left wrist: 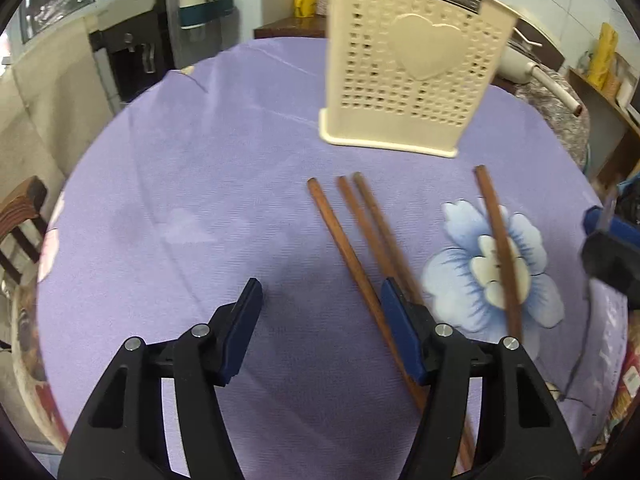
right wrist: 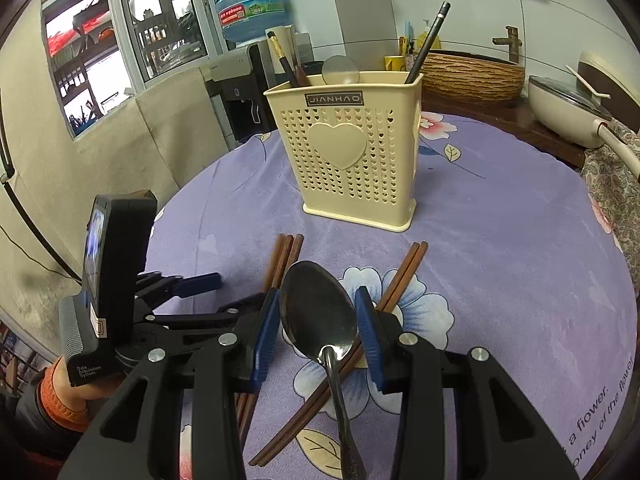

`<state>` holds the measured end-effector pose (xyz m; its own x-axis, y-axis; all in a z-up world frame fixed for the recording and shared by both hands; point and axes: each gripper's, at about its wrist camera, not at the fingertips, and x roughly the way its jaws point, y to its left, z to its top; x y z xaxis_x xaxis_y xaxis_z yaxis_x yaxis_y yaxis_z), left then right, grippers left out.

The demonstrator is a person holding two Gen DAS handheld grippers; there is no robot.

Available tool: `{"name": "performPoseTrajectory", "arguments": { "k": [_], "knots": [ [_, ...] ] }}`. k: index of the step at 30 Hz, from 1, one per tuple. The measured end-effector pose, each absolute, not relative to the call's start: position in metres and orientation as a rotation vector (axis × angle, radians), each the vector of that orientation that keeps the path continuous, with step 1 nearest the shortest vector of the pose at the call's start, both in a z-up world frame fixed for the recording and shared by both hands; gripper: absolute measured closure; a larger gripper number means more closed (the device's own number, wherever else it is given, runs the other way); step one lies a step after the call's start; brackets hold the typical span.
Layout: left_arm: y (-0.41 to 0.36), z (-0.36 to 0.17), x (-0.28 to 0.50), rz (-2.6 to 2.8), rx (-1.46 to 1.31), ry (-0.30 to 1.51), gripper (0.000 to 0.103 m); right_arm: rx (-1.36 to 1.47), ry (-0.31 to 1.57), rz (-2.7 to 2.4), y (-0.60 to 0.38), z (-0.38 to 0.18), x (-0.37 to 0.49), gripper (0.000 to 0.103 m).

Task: Organize utensils
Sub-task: 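Grasp a brown wooden chopstick with left tool while right tool grasps metal spoon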

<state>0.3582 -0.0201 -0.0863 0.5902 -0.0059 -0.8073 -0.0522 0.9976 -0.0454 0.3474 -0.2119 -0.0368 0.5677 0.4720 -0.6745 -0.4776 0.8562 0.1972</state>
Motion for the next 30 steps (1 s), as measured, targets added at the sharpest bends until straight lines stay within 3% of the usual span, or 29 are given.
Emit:
{"name": "performPoseTrajectory", "arguments": {
  "k": [10,21,30],
  "knots": [
    [-0.019,-0.077,0.362,0.04,-0.084,0.927,0.044,0.038,0.768,0.559,-0.218,-0.033,0.34,0.066],
    [-0.009,-0.086,0.395,0.094,-0.124,0.949,0.086,0.041,0.735,0.55,-0.219,-0.03,0.335,0.066],
    [-0.012,-0.086,0.4,0.116,-0.121,0.94,0.094,0.053,0.73,0.547,-0.219,-0.029,0.334,0.066]
  ]
}}
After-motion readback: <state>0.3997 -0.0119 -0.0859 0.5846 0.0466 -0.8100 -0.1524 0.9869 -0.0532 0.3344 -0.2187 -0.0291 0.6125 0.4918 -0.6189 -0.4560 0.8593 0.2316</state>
